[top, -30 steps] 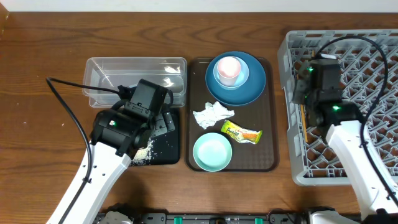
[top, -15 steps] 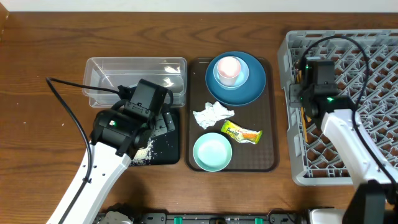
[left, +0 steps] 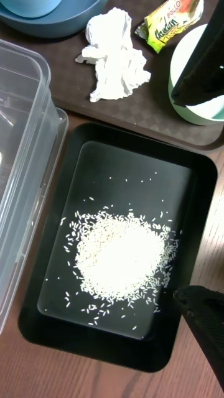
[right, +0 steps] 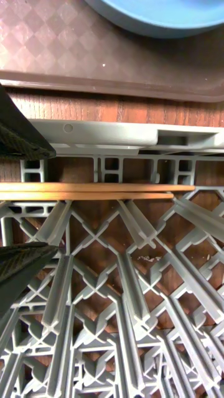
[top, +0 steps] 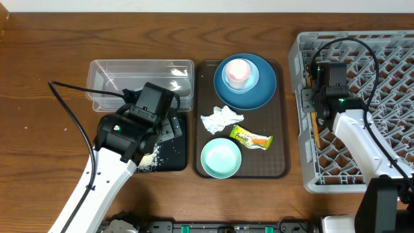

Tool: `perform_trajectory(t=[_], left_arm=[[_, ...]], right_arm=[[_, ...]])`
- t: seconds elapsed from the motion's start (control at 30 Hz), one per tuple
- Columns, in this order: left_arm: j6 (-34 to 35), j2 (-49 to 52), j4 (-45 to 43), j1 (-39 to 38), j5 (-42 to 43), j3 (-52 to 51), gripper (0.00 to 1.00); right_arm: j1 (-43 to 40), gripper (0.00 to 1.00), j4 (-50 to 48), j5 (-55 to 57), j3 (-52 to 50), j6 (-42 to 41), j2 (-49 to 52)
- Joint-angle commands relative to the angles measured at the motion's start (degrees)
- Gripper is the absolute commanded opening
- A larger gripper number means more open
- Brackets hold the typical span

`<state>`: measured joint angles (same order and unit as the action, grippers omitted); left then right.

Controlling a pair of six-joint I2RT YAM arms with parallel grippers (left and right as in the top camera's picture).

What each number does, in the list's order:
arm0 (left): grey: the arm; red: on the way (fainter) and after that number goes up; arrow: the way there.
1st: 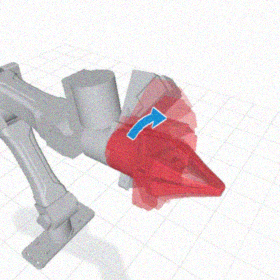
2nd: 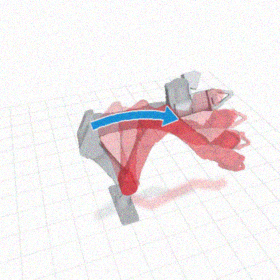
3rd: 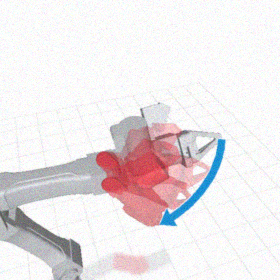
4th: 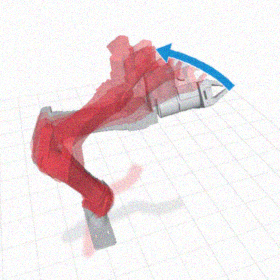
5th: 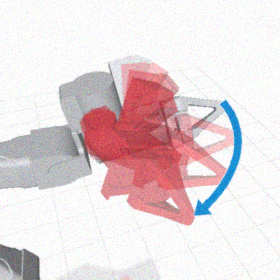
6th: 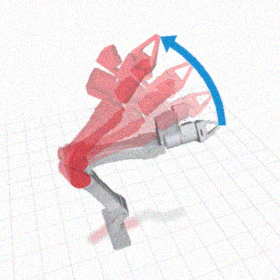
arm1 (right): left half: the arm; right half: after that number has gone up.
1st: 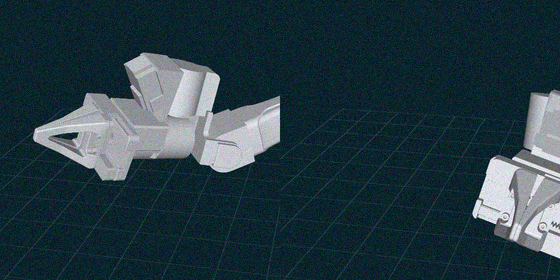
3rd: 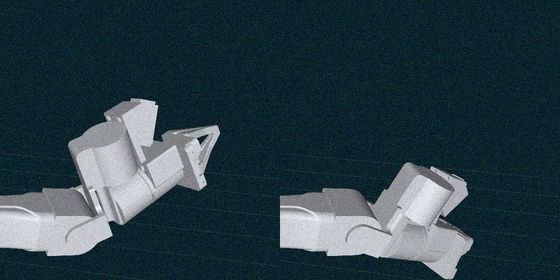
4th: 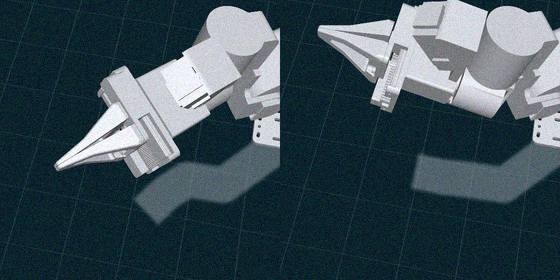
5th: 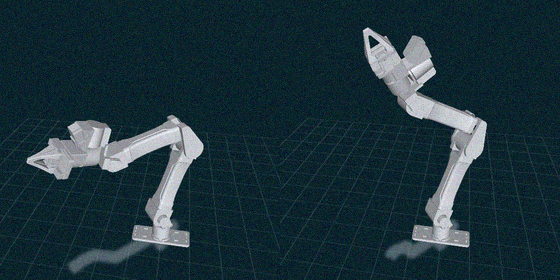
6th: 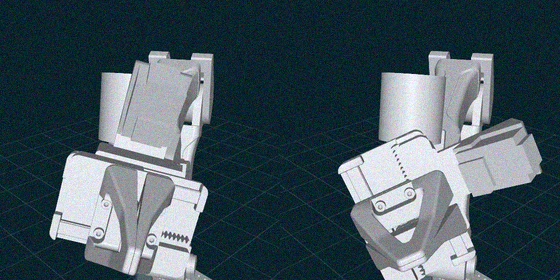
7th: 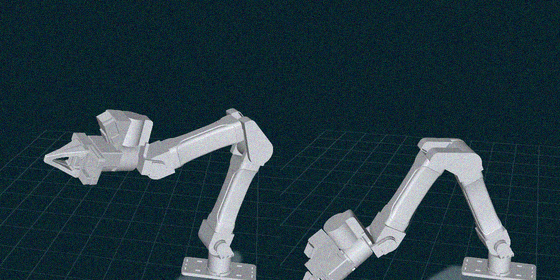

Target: Sort waste into correct bins and load items into the dishwasher rack

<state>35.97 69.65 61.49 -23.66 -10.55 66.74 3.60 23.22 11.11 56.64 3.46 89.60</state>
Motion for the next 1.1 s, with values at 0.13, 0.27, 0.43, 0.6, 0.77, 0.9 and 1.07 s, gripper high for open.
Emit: perform_trajectory(t=[0.13,0.27,0.43,0.6,0.77,0.9,1.07], left_arm=[[-0.31,0.02,0.15,0.35,-0.87,0.83,0.95],[-0.31,0.02,0.17,0.35,-0.87,0.83,0.95],[-0.31,0.02,0.17,0.35,-0.87,0.83,0.95],[-0.31,0.02,0.17,0.35,-0.87,0.83,0.95],[-0.31,0.02,0.17,0.35,-0.87,0.83,0.95],[-0.31,0.02,0.15,0.35,-0.87,0.83,0.95],[-0.31,0.02,0.17,0.35,-0.87,0.83,0.95]], right_arm=[[0.55,0.44,0.17,-2.80,0.68,0.22,0.31],[0.55,0.45,0.17,-2.80,0.68,0.22,0.28],[0.55,0.48,0.17,-2.80,0.68,-0.07,0.28],[0.55,0.51,0.17,-2.80,0.68,-0.20,0.28],[0.59,0.56,0.50,-2.80,0.68,-0.85,0.28],[0.57,0.56,0.57,-2.78,0.68,-3.21,-0.20],[0.52,0.62,0.90,-2.73,0.68,-7.69,-5.38]])
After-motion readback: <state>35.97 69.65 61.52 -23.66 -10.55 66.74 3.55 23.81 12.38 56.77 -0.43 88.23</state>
